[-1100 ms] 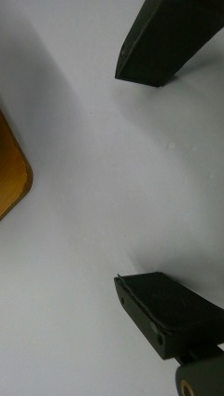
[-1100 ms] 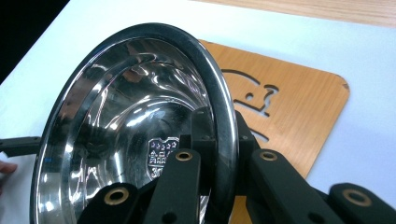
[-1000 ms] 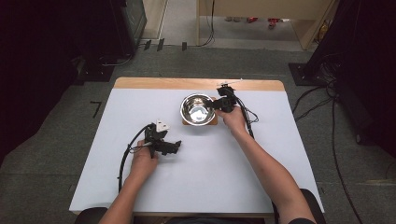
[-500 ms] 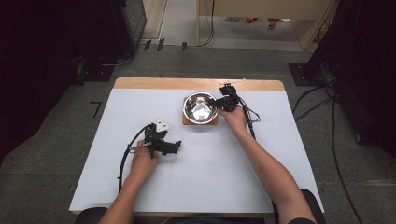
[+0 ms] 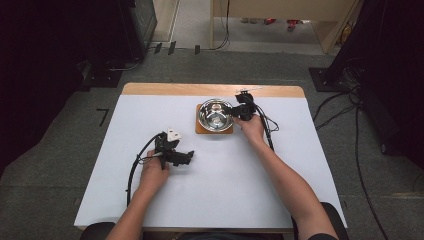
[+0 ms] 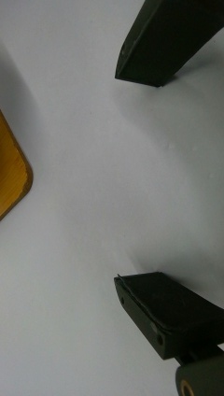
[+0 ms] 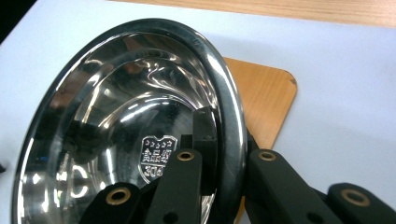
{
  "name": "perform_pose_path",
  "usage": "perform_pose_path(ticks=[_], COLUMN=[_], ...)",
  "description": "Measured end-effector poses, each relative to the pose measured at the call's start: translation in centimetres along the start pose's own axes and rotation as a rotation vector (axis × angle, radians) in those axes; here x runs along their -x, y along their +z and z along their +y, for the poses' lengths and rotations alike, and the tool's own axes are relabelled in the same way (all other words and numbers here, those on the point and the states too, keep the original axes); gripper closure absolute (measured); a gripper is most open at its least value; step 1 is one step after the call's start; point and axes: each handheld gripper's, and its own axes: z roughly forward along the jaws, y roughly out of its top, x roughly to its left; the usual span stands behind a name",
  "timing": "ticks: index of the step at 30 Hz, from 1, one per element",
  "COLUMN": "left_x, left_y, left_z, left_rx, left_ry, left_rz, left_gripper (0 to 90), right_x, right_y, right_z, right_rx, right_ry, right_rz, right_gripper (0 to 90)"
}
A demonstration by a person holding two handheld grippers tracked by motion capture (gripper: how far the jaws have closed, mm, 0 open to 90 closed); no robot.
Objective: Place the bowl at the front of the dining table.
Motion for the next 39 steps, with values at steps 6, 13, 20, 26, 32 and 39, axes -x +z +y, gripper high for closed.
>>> perform_pose_path(ticks=[6, 13, 20, 26, 32, 39], left_x=[0.00, 0.00, 0.00, 0.00, 0.00, 0.00], left_y=[0.00, 0.00, 0.00, 0.00, 0.00, 0.00], left_z=[0.00, 0.00, 0.00, 0.00, 0.00, 0.00], left_rx=[0.000, 0.000, 0.000, 0.000, 0.000, 0.000], left_ry=[0.000, 0.000, 0.000, 0.000, 0.000, 0.000], left_rz=[0.000, 0.000, 0.000, 0.000, 0.000, 0.000], left_gripper=[2.9, 2.9, 2.9, 2.9, 2.9, 2.9], right_x=[0.23, 0.52, 0.59, 0.52, 0.51, 0.58], right_y=[0.08, 0.21, 0.29, 0.38, 0.38, 0.41], right_z=[-0.10, -0.20, -0.28, -0.32, -0.27, -0.26], right_rx=[0.005, 0.010, 0.025, 0.027, 0.019, 0.019], right_ry=[0.009, 0.014, 0.022, 0.027, 0.031, 0.035], right_rz=[-0.005, -0.011, -0.012, -0.012, 0.009, 0.026], right_gripper=[86.5, 86.2, 86.0, 85.2, 78.7, 73.1])
